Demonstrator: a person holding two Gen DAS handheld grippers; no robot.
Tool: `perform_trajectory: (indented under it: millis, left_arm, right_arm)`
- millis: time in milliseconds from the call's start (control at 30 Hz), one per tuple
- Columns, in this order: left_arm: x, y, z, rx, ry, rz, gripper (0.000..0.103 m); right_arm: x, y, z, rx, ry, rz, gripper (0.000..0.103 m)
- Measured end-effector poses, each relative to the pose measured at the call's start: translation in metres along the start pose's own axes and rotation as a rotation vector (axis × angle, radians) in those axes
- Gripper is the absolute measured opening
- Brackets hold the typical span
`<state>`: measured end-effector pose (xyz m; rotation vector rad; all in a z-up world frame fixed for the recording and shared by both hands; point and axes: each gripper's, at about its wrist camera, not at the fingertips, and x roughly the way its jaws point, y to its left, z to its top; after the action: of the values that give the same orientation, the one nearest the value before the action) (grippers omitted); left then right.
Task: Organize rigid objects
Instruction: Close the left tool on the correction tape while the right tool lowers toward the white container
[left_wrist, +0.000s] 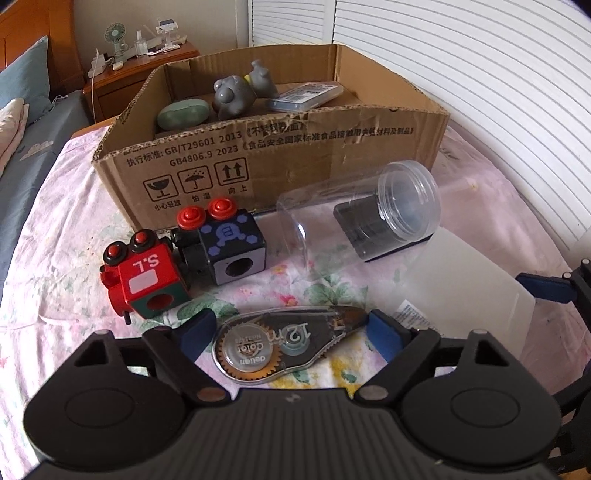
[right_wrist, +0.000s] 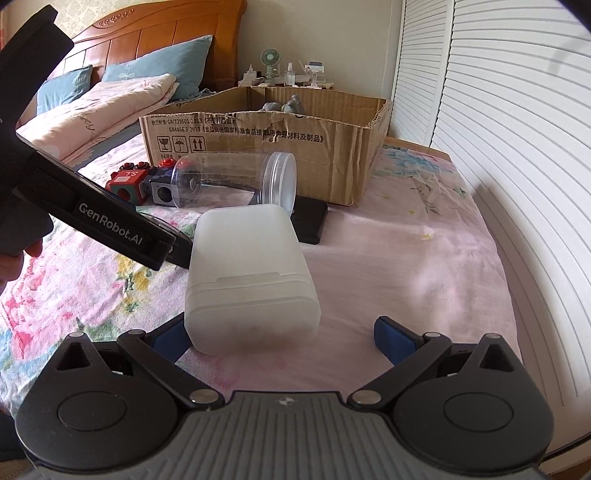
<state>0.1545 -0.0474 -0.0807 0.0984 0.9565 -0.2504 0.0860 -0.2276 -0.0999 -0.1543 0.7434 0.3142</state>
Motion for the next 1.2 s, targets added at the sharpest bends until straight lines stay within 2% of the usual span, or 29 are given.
perform_trajectory:
  millis: [200, 333, 500, 600, 967, 1200]
  left_arm:
    - [-0.008, 0.015, -0.011, 0.013, 0.006, -0.004, 0.087]
    - [-0.018, 0.030, -0.024, 0.033, 0.004, -0.015, 0.087]
    - [-0.027, 0.042, -0.035, 0.002, 0.012, 0.022, 0.090]
    - [-0.030, 0.041, -0.038, -0.024, 0.021, 0.039, 0.090]
    - [-0.021, 0.023, -0.029, -0.010, 0.009, 0.017, 0.089]
    - [-0.022, 0.031, -0.031, 0.004, -0.007, 0.008, 0.089]
  right_arm:
    - [0.001, -0.008, 0.005, 0.010, 0.035, -0.010, 0.103]
    - [0.000, -0.028, 0.005, 0.069, 0.050, -0.071, 0.103]
    - [-0.001, -0.033, 0.003, 0.082, 0.055, -0.101, 0.103]
    - [0.000, -0.031, 0.003, 0.091, 0.051, -0.109, 0.103]
    - [0.000, -0.025, 0.007, 0.091, 0.069, -0.110, 0.103]
    - [-0.007, -0.001, 0.017, 0.063, 0.063, 0.023, 0.103]
